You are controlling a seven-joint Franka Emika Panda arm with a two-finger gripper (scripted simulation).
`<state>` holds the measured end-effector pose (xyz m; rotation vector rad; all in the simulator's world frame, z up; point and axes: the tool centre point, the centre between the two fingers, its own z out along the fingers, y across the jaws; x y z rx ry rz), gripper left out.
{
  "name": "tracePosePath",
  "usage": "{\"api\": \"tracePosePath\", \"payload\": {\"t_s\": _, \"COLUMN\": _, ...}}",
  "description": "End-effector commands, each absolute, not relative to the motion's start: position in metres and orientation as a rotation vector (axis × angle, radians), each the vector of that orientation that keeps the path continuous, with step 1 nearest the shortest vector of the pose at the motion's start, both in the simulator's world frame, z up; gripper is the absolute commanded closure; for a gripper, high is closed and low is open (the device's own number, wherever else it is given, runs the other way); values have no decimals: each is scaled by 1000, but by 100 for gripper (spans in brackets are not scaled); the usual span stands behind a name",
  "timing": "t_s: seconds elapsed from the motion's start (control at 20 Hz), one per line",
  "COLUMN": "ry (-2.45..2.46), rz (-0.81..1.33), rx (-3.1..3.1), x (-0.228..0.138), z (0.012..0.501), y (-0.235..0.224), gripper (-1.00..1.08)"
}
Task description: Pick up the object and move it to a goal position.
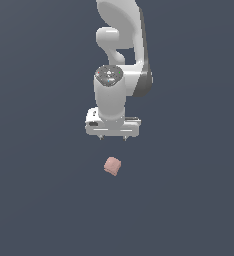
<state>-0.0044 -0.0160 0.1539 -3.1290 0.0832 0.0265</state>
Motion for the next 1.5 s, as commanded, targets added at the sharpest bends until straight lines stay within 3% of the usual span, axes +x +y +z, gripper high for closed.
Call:
{"api": "tracePosePath", "payload": {"t_s": 0.0, "ry": 83, "rz": 26, "rx": -3129, "x": -4, "z": 154, "y": -16, "gripper": -92}}
{"api": "tracePosePath", "payload": {"t_s": 0.75, "ry": -4, "rz": 5, "rx": -3133, "x": 3, "z": 164, "y": -1, "gripper": -92}}
{"api": "tracePosePath", "payload": {"t_s": 1.45, "ry": 331, "rz": 5, "rx": -3116, "x": 33, "z": 133, "y": -9, "gripper": -92}}
